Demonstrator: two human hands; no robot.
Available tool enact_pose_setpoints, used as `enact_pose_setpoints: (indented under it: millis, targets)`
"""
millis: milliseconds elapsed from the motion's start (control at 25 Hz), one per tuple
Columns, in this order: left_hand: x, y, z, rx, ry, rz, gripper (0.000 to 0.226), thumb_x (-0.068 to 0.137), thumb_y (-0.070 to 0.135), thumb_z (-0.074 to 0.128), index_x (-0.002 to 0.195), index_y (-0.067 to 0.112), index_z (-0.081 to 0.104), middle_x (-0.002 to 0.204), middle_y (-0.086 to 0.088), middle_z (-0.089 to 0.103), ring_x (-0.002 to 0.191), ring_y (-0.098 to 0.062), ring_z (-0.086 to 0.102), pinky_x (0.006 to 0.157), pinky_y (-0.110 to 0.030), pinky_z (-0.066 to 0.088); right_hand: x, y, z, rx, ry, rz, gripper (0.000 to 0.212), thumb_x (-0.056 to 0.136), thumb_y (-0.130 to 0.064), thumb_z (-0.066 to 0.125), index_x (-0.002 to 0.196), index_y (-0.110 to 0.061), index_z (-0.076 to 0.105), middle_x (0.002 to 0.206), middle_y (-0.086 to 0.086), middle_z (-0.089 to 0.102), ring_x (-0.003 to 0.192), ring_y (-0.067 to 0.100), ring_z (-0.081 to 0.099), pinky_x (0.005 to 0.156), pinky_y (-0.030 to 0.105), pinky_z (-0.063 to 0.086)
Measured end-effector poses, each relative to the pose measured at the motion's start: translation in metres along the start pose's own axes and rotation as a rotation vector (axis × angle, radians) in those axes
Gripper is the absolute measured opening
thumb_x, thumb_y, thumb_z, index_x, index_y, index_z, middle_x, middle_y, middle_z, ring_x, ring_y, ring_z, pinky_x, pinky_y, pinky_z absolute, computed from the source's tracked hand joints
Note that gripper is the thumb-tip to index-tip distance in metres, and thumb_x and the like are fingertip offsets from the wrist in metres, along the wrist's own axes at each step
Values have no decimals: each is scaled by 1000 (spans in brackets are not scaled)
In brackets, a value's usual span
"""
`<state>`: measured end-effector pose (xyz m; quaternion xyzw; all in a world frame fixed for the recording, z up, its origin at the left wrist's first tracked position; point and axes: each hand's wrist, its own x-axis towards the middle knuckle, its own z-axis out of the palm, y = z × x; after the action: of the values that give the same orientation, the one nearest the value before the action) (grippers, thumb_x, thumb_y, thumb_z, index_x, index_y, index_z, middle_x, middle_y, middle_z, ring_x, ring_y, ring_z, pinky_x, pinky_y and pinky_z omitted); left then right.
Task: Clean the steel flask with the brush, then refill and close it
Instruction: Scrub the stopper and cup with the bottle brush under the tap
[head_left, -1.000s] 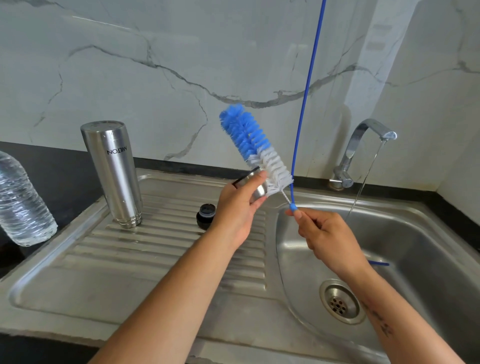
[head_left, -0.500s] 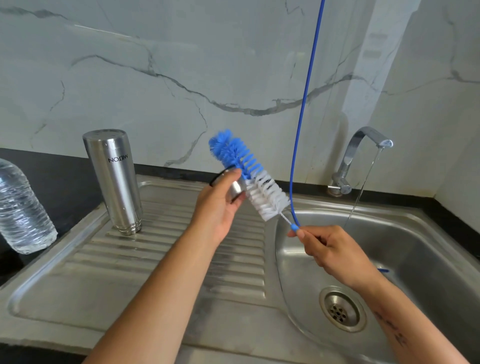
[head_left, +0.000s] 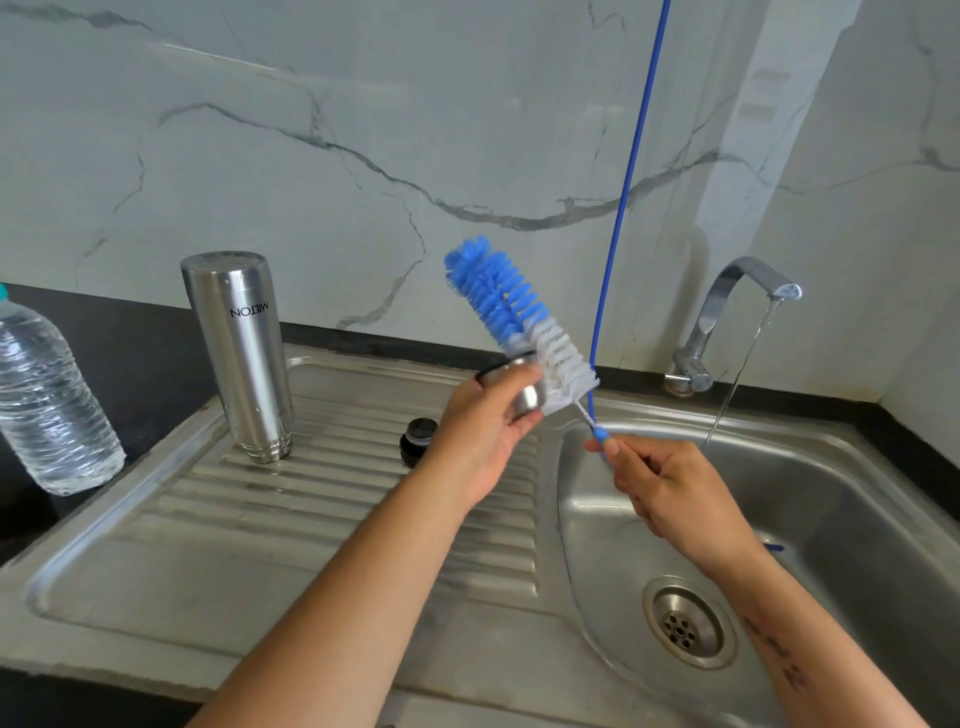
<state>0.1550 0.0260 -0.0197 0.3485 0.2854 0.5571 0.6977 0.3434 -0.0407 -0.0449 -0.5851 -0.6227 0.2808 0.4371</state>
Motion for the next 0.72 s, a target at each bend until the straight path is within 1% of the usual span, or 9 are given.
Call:
enact_pose_setpoints:
  millis: [80,200,280,320,400,480,520,560,720]
  targets:
    - [1,0,3,26,-17,13,10,94,5,67,98,12,72,94,-2,77,92,-13,72,91,-33,56,0,-1,2,-52,40,-31,24,104,-36,56,102,-31,79,57,-7,38,50,9,30,47,17,28]
    - [13,17,-13,-163,92,103,11,94,4,65,92,12,71,91,-4,75,85,-13,71,76,-27,57,-8,-2,2,21,-79,-40,24,103,-34,56,104,-28,79,60,-5,34,51,8,27,46,14,28]
    - [9,16,-13,-204,51,93,8,95,7,65,97,12,71,98,-5,76,90,-14,73,78,-27,58,-5,-4,5,17,-59,-53,24,103,-34,56,105,-27,79,58,-7,36,49,6,28,46,13,28]
    - [5,9,-8,-148,2,65,9,95,9,67,101,13,71,103,-3,77,95,-13,74,85,-29,58,-1,-4,7,-2,-1,-66,24,104,-34,55,105,-27,78,58,-8,37,48,5,29,46,13,28]
    - [-1,-3,1,98,-54,27,21,87,21,77,107,20,71,105,4,78,98,-9,72,96,-31,51,5,0,8,-5,114,-63,25,105,-34,53,104,-27,77,58,-7,41,47,7,30,46,15,28]
    - [-1,-1,-1,294,-36,33,47,67,34,91,109,25,70,103,11,77,96,-7,71,91,-31,46,5,7,3,90,161,-22,26,106,-33,52,104,-26,77,57,-9,40,49,10,27,44,18,26]
    - [1,2,-5,323,6,41,54,61,34,93,108,24,70,102,9,78,94,-8,71,89,-30,46,3,10,-1,143,167,1,26,106,-32,52,103,-24,77,57,-10,38,49,11,25,44,20,25]
    - [2,5,-9,301,41,35,53,59,29,95,106,21,71,101,5,78,93,-10,72,89,-31,48,2,12,-4,183,168,26,27,107,-30,52,103,-21,77,56,-11,36,49,11,23,43,21,23]
    - [3,10,-11,-79,68,-57,11,83,2,78,93,5,75,91,-10,77,89,-21,74,90,-38,61,0,9,-2,214,98,69,27,106,-30,52,104,-19,76,58,-6,36,48,10,24,42,21,22]
